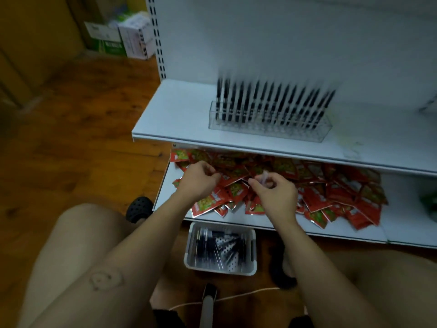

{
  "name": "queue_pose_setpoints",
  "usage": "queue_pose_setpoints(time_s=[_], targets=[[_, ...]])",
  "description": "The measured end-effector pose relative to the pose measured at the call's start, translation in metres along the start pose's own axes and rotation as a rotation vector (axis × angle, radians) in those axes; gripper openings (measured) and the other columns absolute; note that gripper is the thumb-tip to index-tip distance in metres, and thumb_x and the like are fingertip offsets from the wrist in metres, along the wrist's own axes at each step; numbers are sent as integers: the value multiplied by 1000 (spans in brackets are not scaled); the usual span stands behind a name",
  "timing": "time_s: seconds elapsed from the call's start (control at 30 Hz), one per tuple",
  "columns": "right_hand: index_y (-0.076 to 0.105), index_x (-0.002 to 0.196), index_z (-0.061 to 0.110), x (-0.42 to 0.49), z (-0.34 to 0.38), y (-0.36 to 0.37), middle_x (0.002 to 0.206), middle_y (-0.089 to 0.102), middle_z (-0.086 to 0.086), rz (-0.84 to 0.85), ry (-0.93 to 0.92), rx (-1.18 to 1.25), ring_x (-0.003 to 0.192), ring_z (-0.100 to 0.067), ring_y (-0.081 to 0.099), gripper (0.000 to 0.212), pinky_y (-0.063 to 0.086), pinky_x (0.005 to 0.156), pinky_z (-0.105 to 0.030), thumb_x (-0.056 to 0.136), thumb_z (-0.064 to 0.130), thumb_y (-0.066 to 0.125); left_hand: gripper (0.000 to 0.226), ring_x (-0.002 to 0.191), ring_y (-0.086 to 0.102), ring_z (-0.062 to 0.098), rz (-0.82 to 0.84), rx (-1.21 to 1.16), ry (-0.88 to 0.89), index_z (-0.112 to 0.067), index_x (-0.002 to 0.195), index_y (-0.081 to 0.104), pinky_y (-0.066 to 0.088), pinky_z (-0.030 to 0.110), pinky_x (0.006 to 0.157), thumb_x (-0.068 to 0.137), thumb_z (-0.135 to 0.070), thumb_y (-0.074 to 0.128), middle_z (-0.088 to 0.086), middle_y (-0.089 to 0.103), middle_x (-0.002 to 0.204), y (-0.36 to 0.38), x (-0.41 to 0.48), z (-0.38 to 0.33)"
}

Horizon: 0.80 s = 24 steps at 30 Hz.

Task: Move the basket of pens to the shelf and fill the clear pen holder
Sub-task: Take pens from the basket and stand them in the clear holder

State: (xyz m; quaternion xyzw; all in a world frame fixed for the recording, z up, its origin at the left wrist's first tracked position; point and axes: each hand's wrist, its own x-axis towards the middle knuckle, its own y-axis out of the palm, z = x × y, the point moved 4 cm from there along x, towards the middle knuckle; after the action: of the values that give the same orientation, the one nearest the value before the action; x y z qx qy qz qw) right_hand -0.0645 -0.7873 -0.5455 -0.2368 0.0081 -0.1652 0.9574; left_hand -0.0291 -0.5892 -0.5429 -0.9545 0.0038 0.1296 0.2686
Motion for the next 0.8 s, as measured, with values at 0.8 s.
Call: queue_pose_setpoints(time_s=[0.8], targets=[[61,116,20,146,151,-31,77,59,17,-220,-594,60,68,9,59,34,46,68,-6,84,20,74,53,107,55,25,-226,-202,-30,-15,134,45,50,41,93,90,-38,64,3,53,120,-60,112,-72]])
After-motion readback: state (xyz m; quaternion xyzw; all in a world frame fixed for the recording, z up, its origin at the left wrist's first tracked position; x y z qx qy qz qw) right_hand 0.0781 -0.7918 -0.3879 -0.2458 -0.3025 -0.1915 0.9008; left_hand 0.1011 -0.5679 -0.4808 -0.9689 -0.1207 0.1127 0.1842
